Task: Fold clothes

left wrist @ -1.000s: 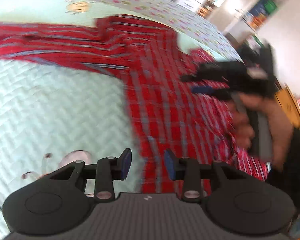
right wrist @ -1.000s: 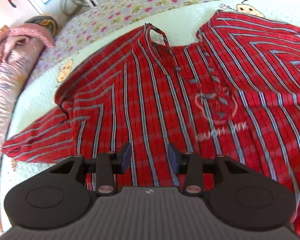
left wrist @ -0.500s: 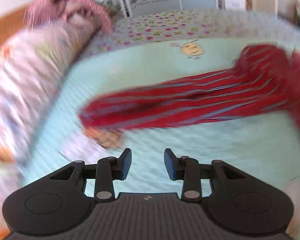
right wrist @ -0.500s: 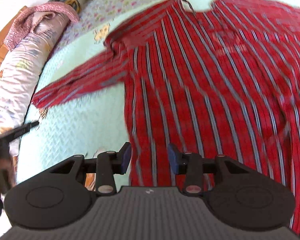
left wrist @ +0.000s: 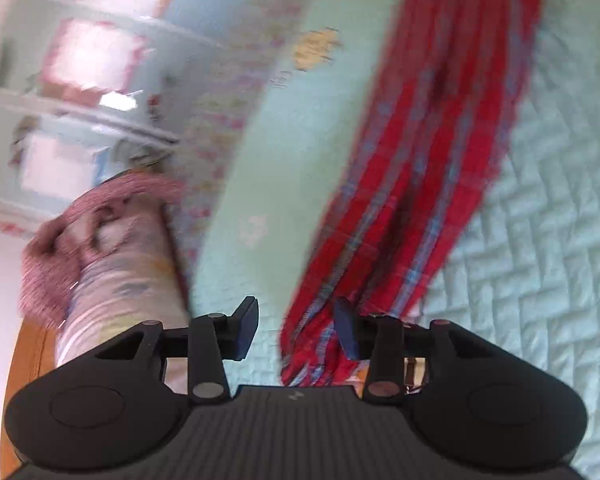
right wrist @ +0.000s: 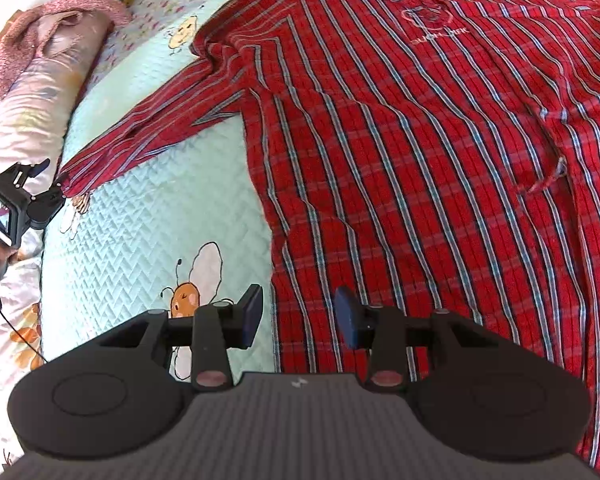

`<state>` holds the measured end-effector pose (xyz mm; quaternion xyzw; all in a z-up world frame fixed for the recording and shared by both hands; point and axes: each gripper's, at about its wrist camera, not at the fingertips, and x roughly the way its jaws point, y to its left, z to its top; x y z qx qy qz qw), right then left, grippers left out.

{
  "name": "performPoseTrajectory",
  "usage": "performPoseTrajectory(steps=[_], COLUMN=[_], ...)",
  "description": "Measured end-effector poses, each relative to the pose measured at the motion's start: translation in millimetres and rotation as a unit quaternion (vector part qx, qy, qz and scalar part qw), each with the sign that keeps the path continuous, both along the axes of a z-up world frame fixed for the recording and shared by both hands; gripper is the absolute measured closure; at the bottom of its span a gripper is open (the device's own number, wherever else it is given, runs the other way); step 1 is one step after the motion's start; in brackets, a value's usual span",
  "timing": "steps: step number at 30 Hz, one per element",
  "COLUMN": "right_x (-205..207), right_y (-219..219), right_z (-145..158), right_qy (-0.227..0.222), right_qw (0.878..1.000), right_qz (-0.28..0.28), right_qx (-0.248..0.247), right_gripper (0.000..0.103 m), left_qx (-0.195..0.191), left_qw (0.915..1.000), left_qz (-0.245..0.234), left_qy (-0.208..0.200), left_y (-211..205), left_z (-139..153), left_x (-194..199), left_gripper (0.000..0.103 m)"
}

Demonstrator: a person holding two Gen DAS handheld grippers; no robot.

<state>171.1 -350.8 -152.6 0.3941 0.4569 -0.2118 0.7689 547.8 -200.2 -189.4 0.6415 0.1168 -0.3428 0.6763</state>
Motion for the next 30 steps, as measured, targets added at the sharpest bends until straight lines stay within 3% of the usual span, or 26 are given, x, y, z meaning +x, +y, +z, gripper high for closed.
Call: performPoseTrajectory(steps=[5,8,12,15,17,19,21,22,23,25,26,27,28,29,30], right_x=[-6,-5,1,-1,-7,-11,-16,-16,-16,-16,-16,-15,-14,-13,-11], right_y=[1,2,7,8,7,5,4,5,5,6,7,8,10,12,13], right_z=[2,-1,1,6,7,8,10,11,11,12,12,12,12,14,15], right_qy=[0.005,0.009,0.011,0.012,0.017,0.025,0.031,0.032,0.033,0.034,0.034,0.034,0.034,0.034,0.033], right_qw=[1.000,1.000,1.000,1.000,1.000,0.999,0.999,0.999,0.999,0.999,0.999,0.999,0.999,0.999,0.999], right_qz=[-0.016,-0.017,-0.010,-0.012,-0.023,-0.032,-0.037,-0.036,-0.034,-0.031,-0.029,-0.027,-0.023,-0.018,-0.014], right_qx=[0.001,0.004,0.003,-0.004,-0.007,-0.009,-0.014,-0.017,-0.020,-0.022,-0.021,-0.019,-0.019,-0.019,-0.022], right_gripper=[0.061,0.061,0.061,0.056,0.051,0.051,0.051,0.051,0.051,0.051,0.051,0.051,0.051,0.051,0.051], left_qx=[-0.005,0.015,-0.005,0.008,-0.003,-0.041,-0.104,-0.152,-0.204,-0.289,-0.310,-0.325,-0.331,-0.329,-0.323], left_qw=[0.9960,0.9960,0.9955,0.9904,0.9824,0.9684,0.9444,0.9211,0.8847,0.7897,0.7417,0.7117,0.7085,0.7155,0.7277], left_qz=[-0.014,-0.020,0.020,0.064,0.100,0.148,0.211,0.260,0.321,0.440,0.493,0.521,0.524,0.522,0.519], left_qy=[0.088,0.086,0.092,0.123,0.158,0.196,0.230,0.247,0.269,0.315,0.333,0.342,0.338,0.327,0.312], left_y=[7,2,-14,-30,-36,-38,-35,-31,-24,-5,4,12,15,18,19], left_z=[23,18,19,18,25,40,58,68,74,76,70,64,61,58,56], left_x=[3,11,35,52,68,90,118,142,167,215,232,242,243,239,231], left_gripper=[0.059,0.056,0.058,0.101,0.101,0.101,0.101,0.098,0.093,0.060,0.060,0.061,0.061,0.061,0.062])
